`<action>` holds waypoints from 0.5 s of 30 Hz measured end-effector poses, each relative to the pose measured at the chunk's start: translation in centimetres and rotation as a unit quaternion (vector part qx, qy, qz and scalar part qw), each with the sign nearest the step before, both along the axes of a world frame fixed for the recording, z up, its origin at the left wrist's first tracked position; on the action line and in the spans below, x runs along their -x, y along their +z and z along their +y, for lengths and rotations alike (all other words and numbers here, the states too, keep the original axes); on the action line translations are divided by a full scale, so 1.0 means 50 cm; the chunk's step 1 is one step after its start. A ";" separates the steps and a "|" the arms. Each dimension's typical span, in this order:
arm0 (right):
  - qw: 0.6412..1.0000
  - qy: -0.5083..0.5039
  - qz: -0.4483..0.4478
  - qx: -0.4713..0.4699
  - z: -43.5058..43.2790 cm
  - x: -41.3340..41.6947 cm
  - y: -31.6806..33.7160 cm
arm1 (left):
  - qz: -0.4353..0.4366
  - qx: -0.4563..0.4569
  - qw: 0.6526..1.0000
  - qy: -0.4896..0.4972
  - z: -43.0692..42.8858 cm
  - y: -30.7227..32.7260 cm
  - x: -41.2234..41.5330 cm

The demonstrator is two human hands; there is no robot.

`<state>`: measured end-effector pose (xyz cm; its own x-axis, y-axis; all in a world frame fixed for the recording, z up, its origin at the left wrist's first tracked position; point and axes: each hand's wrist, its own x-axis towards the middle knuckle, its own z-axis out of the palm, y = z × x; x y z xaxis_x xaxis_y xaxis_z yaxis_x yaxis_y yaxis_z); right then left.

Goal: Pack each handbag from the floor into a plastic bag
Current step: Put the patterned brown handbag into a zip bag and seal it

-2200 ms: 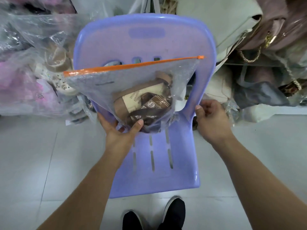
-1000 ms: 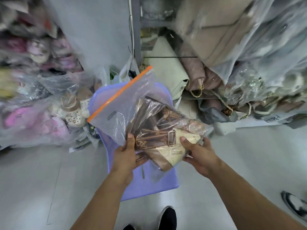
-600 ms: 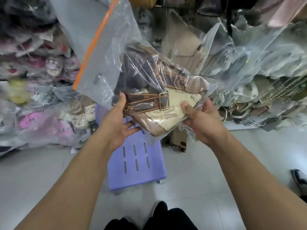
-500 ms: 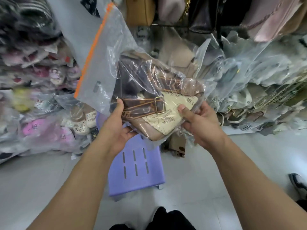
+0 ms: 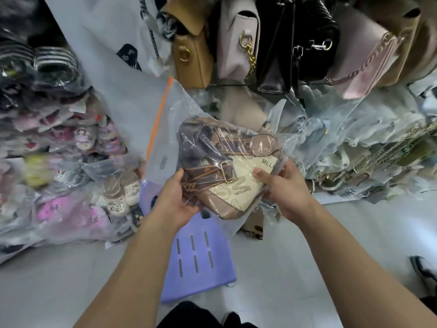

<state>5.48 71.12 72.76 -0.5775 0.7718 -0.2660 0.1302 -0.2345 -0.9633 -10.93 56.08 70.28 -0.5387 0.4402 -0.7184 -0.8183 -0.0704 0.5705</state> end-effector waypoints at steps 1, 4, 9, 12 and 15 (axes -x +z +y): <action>1.000 -0.004 -0.006 -0.003 0.004 0.012 0.002 | -0.007 0.001 1.000 0.010 0.008 -0.004 0.008; 1.000 -0.020 -0.017 0.001 0.018 0.054 0.008 | 0.008 0.023 0.999 0.026 0.032 -0.020 0.037; 0.998 -0.040 -0.043 -0.027 0.036 0.146 0.013 | 0.062 0.086 0.993 0.044 0.082 -0.039 0.135; 0.995 -0.040 -0.073 -0.051 0.042 0.199 0.006 | 0.099 0.114 0.988 -0.004 0.115 -0.051 0.205; 0.993 -0.068 -0.079 -0.052 0.054 0.248 0.014 | 0.105 0.110 0.987 -0.040 0.152 -0.062 0.268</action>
<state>-6.90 73.80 73.44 -0.4231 0.8682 -0.2591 0.2553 -0.1602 -0.9535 -24.31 63.70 67.16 -0.6566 0.3326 -0.6770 -0.6775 0.1344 0.7231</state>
